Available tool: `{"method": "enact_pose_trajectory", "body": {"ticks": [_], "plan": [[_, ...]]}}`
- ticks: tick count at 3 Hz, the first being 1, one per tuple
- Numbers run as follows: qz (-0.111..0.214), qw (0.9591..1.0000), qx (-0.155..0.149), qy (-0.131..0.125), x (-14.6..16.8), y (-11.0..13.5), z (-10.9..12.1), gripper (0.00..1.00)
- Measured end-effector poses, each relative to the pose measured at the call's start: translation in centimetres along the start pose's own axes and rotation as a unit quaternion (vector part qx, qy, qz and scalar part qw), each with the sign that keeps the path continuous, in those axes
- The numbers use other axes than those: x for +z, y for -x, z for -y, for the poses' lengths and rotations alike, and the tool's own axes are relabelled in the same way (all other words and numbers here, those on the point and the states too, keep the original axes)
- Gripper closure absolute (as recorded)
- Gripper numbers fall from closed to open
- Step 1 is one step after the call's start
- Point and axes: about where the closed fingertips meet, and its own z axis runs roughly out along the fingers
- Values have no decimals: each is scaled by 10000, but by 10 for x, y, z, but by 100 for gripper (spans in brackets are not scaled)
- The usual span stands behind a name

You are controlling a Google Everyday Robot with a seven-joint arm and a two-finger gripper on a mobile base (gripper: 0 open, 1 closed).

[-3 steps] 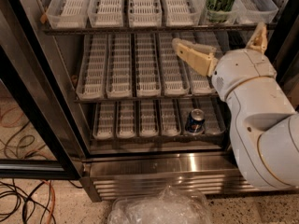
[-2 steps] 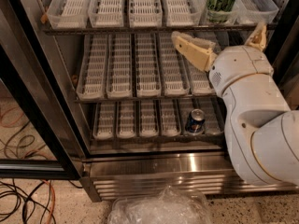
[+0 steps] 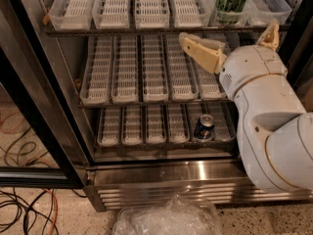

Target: Pick green can from top shelf of fridge

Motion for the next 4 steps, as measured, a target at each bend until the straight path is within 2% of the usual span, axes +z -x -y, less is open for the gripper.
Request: {"method": "enact_pose_trajectory", "body": {"ticks": [1, 2, 3, 4], "plan": [[-45, 10000, 64, -44, 9, 0, 2, 0], [-81, 9996, 264, -96, 19, -3, 4, 0], [43, 9993, 283, -228, 39, -4, 4, 0], [43, 9993, 283, -228, 39, -4, 4, 0]]}}
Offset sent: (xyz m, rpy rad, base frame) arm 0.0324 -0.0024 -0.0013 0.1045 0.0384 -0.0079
